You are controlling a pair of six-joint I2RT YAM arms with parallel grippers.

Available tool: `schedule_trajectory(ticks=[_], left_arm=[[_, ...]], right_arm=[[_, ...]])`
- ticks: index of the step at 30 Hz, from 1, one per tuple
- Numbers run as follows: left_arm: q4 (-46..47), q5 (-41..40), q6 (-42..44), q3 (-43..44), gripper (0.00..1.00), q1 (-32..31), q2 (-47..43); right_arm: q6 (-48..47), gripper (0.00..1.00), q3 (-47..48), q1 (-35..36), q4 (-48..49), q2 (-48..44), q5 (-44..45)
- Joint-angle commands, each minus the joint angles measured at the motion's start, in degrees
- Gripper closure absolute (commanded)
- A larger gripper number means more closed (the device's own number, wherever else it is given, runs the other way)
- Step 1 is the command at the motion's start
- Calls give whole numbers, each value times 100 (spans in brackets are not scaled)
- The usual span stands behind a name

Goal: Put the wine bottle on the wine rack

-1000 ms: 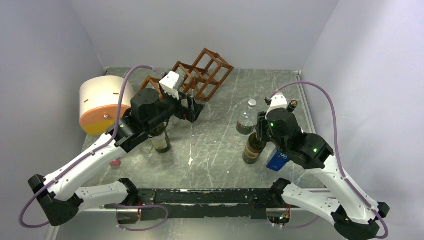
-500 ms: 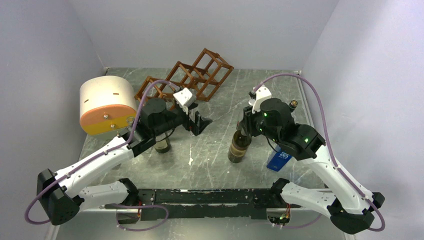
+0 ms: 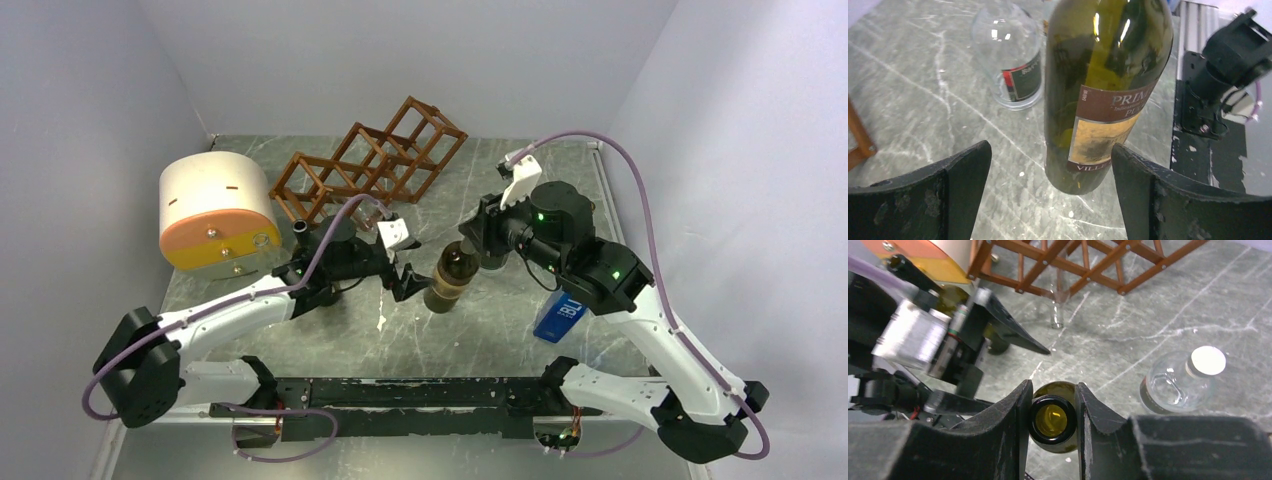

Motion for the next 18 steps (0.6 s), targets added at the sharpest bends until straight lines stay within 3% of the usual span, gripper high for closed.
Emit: schedule_trajectory(ticks=[1, 6, 18], left_arm=[[639, 957, 388, 71, 7, -43, 325], [1465, 1707, 54, -6, 6, -63, 622], [3990, 1902, -1651, -255, 6, -125, 1620]], right_arm=[[204, 100, 323, -5, 874, -245, -376], [308, 100, 299, -7, 1102, -209, -480], [481, 100, 274, -10, 1543, -253, -673]])
